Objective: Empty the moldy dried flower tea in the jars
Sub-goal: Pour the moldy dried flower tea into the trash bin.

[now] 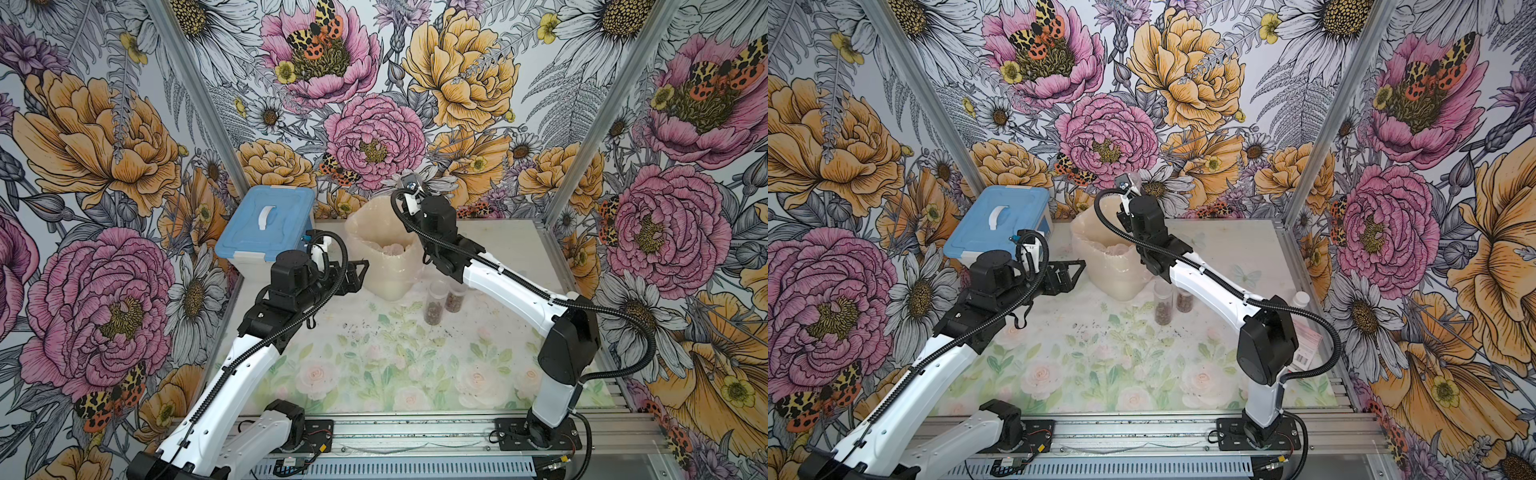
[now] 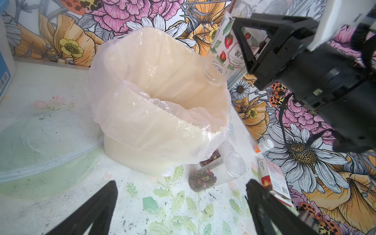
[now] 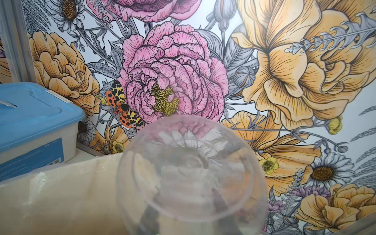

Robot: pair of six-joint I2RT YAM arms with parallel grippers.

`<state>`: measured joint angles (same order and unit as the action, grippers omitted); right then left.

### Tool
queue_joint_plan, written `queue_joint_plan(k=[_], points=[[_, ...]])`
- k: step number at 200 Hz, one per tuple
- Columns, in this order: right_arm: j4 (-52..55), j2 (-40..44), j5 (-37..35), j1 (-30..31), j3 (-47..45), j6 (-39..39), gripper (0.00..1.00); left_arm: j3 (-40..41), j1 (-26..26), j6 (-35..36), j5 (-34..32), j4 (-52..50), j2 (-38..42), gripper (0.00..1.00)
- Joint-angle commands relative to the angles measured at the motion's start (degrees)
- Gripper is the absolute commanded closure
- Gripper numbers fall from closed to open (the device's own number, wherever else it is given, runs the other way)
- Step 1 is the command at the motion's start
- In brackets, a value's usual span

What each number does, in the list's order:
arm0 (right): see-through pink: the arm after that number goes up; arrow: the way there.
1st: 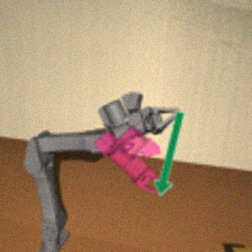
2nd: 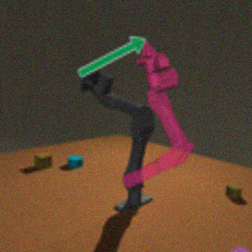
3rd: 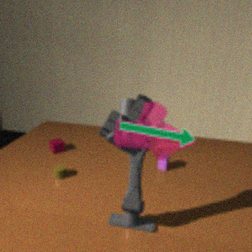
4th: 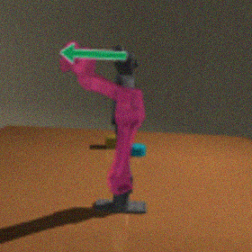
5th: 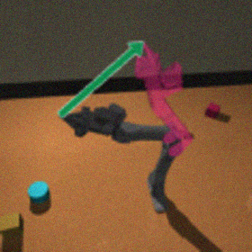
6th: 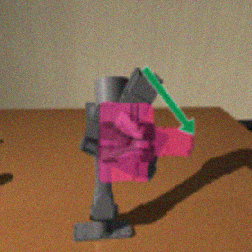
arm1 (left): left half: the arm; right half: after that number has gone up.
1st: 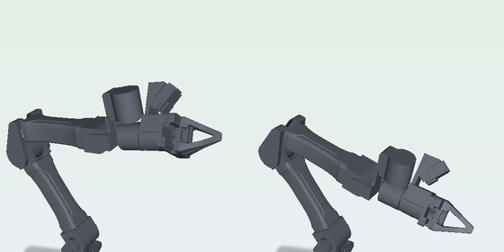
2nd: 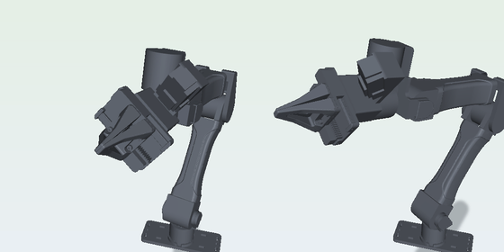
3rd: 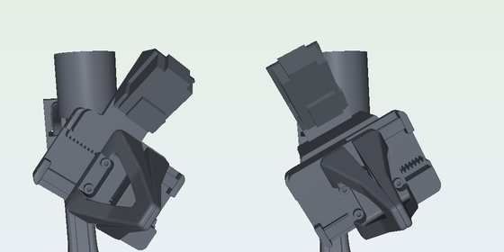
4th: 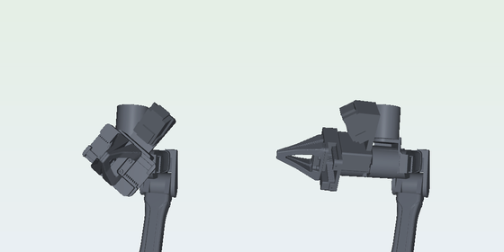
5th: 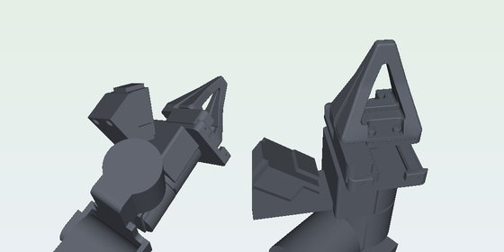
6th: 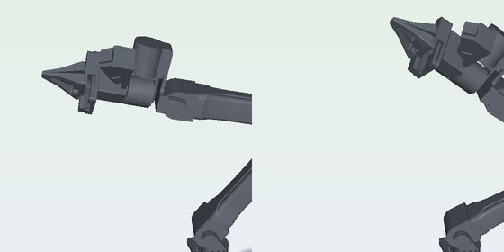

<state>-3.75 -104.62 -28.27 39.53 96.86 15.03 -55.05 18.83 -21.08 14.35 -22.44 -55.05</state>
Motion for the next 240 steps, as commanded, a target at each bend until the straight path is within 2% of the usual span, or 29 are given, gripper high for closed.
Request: queue_joint_plan(k=[1, 27, 92, 172, 210, 240], points=[[-1.8, -2.1, -2.6, 0.1, 1.6, 4.7, 0.79, 0.7, -0.8, -0.7, -0.1, 1.6, 0.7, 0.01], [-1.4, -1.3, -1.8, 0.1, 2.2, 1.7, 0.79, 0.8, -0.9, -0.7, -0.1, 1.6, 0.7, 0.01], [3.3, 3.5, 8.9, -1.1, 7.1, -18.2, 0.78, 1.0, -1.2, -3.4, 0.7, 4.6, 0.6, 0.01], [3.8, 9.4, 27.9, -10.8, 2.8, -55.3, 0.79, -0.4, -2.3, -17.8, 5.8, 19.6, -2.7, 0.01], [-1.4, 10.9, 32.5, -13.6, -2.3, -70.5, 0.79, -4.0, -1.6, -26.5, 6.1, 25.1, -7.6, 0.01], [-7.0, 11.5, 35.4, -14.9, -7.1, -82.0, 0.80, -9.2, -0.2, -29.5, 6.2, 26.5, -12.5, 0.01]])
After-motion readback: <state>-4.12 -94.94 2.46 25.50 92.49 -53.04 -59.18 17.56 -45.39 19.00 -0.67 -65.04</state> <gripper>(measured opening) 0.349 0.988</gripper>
